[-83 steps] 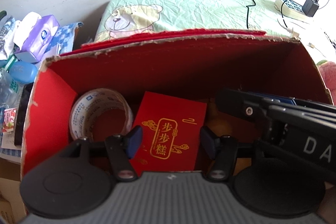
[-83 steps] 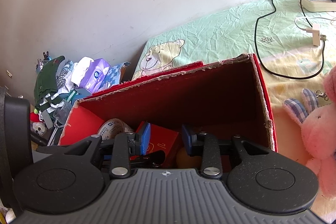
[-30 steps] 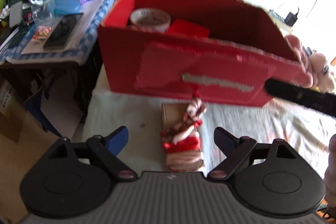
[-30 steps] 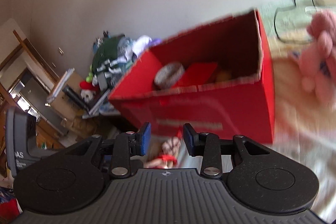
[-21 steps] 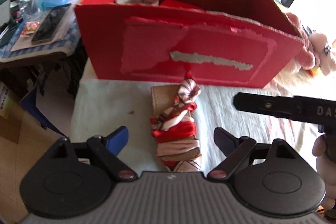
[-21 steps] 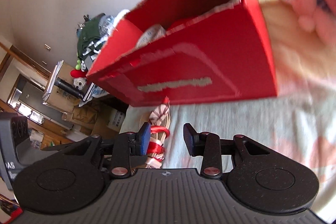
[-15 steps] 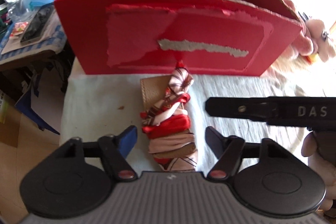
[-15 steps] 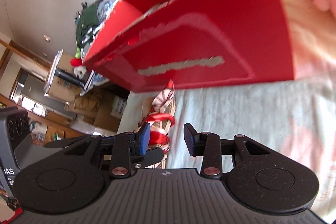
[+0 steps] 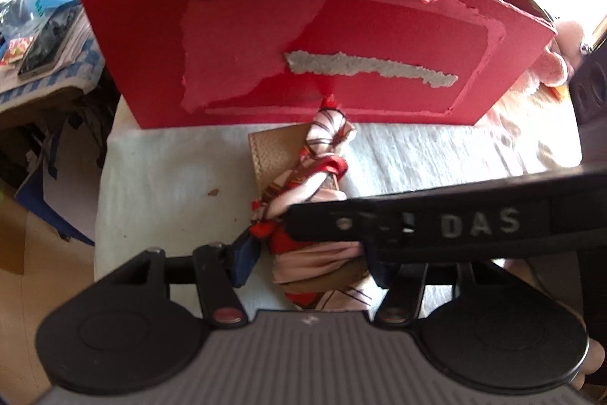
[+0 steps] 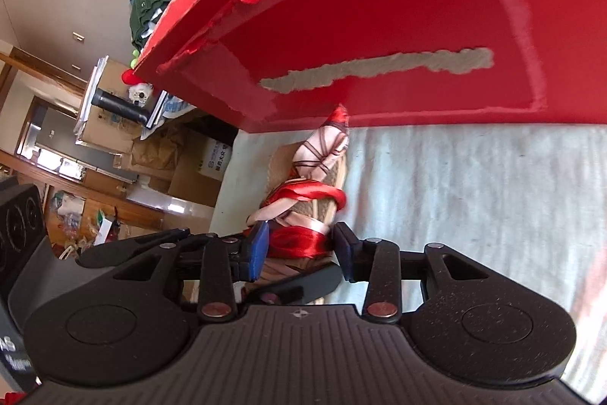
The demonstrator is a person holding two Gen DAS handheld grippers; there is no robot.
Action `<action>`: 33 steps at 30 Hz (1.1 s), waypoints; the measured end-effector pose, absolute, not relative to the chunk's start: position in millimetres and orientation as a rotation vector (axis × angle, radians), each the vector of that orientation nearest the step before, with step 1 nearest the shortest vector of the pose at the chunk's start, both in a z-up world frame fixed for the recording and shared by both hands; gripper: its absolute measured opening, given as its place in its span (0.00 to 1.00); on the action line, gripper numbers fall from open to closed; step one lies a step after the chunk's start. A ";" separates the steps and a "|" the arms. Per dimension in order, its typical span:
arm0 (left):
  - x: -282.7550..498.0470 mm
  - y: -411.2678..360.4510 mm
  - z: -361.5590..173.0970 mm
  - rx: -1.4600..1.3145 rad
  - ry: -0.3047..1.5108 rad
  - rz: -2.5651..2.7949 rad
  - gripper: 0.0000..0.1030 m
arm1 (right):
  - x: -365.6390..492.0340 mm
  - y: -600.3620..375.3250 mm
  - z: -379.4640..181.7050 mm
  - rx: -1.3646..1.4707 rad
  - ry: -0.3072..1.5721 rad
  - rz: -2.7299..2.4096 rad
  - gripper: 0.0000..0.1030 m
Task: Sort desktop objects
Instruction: 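Close the left gripper on the ribbon-wrapped sandal, then lift the sandal with the left gripper and carry it over the box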
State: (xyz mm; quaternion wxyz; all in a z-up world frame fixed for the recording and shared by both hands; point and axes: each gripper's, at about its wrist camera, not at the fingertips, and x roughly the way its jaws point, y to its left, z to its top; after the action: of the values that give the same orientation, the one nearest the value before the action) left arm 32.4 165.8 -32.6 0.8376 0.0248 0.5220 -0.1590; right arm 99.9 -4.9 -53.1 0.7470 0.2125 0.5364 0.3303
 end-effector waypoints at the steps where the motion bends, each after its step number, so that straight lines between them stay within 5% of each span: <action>1: 32.0 164.6 -32.7 0.064 1.101 -0.339 0.55 | 99.6 -5.1 -53.4 0.465 1.173 0.724 0.41; 5: 30.9 157.7 -31.2 0.113 1.096 -0.359 0.54 | 98.1 -8.0 -53.0 0.453 1.175 0.711 0.34; 19: 37.2 94.3 -10.4 0.203 1.129 -0.685 0.54 | 65.7 -89.9 -36.3 0.580 1.124 0.504 0.33; 33: 23.4 8.1 43.7 0.328 0.920 -0.957 0.54 | 33.4 -163.7 22.9 0.674 0.881 0.260 0.33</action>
State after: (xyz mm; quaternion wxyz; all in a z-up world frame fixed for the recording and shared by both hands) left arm 23.4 8.1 43.7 0.7753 0.1517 0.4249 -0.4419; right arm 33.4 -163.7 22.9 0.8422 0.3189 0.4169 0.1231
